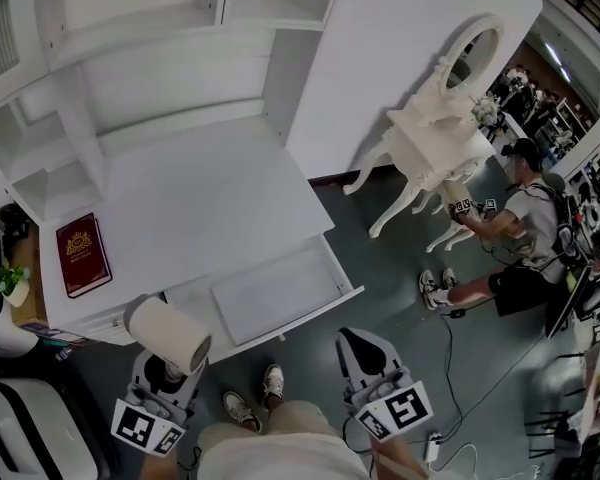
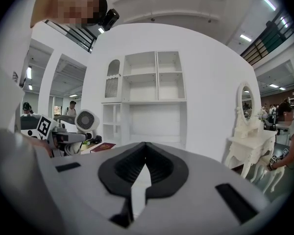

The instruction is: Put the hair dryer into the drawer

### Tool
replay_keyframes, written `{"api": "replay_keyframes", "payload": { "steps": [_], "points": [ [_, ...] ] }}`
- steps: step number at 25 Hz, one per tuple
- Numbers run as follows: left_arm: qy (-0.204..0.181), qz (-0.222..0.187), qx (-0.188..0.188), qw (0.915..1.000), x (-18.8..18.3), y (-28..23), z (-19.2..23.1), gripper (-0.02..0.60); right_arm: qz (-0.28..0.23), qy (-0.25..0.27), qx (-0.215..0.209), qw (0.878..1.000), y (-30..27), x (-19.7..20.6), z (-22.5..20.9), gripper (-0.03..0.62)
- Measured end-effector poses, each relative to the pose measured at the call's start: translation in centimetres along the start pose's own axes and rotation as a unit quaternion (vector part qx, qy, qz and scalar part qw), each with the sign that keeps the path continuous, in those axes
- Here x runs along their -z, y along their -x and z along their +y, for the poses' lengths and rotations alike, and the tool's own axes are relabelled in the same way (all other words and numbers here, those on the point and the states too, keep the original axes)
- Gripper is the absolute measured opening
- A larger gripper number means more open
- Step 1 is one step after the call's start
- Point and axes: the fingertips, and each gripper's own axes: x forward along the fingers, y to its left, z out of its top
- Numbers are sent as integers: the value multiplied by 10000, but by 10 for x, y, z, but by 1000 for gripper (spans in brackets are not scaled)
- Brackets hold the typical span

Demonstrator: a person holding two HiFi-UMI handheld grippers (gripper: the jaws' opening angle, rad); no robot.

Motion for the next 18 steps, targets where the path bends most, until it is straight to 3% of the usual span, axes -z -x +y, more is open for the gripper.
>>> {"api": "replay_keyframes", "payload": {
  "steps": [12,18],
  "points": [
    [-216,505,-112,9984,25,-44,-4,230,-171,-223,-283,9992,-34,3,-45,8],
    [-474,1033,-69,9935,59,-68,1,230,-131,-334,-402,9985,-47,13,-60,8]
  ]
}}
